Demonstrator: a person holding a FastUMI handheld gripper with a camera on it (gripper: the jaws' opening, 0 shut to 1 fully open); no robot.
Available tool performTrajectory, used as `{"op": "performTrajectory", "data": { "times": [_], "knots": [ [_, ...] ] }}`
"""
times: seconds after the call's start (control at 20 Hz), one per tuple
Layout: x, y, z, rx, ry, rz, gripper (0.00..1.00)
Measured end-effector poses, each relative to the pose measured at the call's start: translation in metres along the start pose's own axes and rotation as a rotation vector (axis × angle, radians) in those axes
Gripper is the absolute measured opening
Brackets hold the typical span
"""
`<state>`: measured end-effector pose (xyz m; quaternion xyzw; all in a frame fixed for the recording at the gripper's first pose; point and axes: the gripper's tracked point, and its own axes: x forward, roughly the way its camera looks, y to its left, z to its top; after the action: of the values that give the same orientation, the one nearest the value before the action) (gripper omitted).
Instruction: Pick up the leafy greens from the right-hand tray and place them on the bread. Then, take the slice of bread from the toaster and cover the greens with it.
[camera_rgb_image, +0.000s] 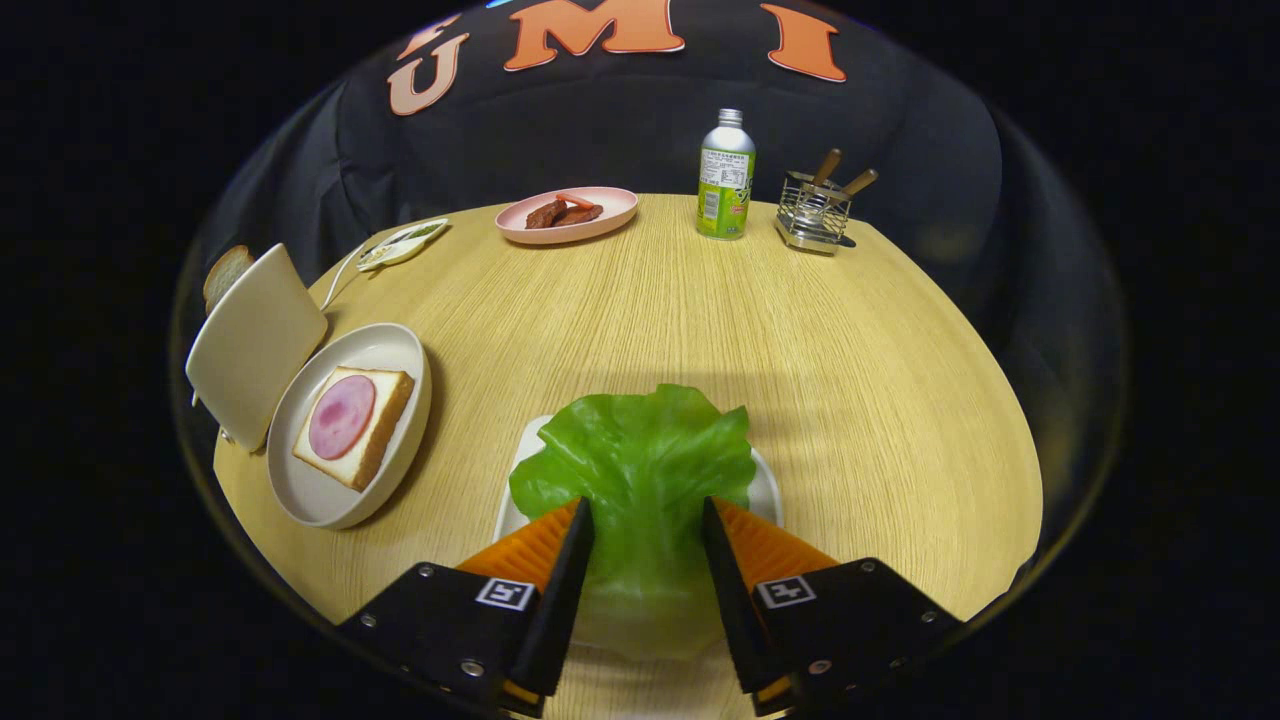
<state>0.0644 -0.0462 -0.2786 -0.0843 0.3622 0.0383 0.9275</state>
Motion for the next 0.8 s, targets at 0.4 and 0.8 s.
{"op": "performTrajectory", "data": {
  "times": [0.4,0.8],
  "knots": [
    [0.001,-0.009,0.002,0.088,0.022,-0.022,0.07],
    [-0.028,0.01,0.026,0.044,-0.032,-0.021,0.04]
  ]
}}
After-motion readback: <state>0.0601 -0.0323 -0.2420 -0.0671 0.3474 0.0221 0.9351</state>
